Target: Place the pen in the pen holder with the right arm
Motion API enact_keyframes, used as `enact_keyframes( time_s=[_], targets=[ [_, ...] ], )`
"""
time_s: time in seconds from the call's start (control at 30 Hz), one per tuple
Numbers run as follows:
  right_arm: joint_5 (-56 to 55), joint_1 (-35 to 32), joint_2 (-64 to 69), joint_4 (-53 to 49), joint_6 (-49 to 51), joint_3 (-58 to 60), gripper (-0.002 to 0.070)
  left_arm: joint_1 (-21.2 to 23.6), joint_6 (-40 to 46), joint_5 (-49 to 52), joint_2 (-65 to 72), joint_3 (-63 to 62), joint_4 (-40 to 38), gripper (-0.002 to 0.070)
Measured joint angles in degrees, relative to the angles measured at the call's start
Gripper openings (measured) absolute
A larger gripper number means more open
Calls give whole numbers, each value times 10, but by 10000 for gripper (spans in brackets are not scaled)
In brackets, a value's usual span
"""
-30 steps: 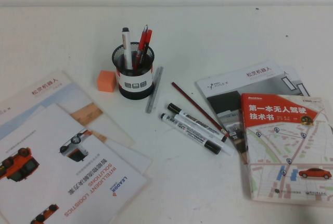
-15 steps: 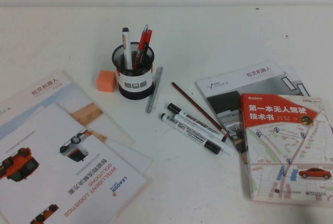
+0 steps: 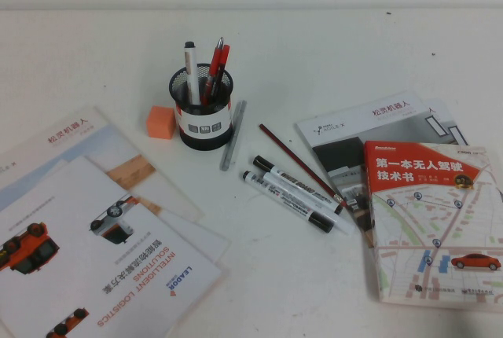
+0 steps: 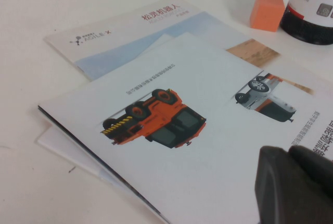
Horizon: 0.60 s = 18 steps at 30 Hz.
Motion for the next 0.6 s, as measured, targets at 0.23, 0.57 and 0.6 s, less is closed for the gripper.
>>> enact_keyframes(
  time_s=[0.23, 0.57, 0.6],
  targets=[
    [0, 0, 0, 0, 0, 0, -20, 0, 0, 0, 0, 0, 0, -2],
    [0, 0, 0, 4, 0, 0, -20, 0, 0, 0, 0, 0, 0, -3],
    [0, 0, 0, 11, 0, 0, -20, 0, 0, 0, 0, 0, 0, -2]
  ],
)
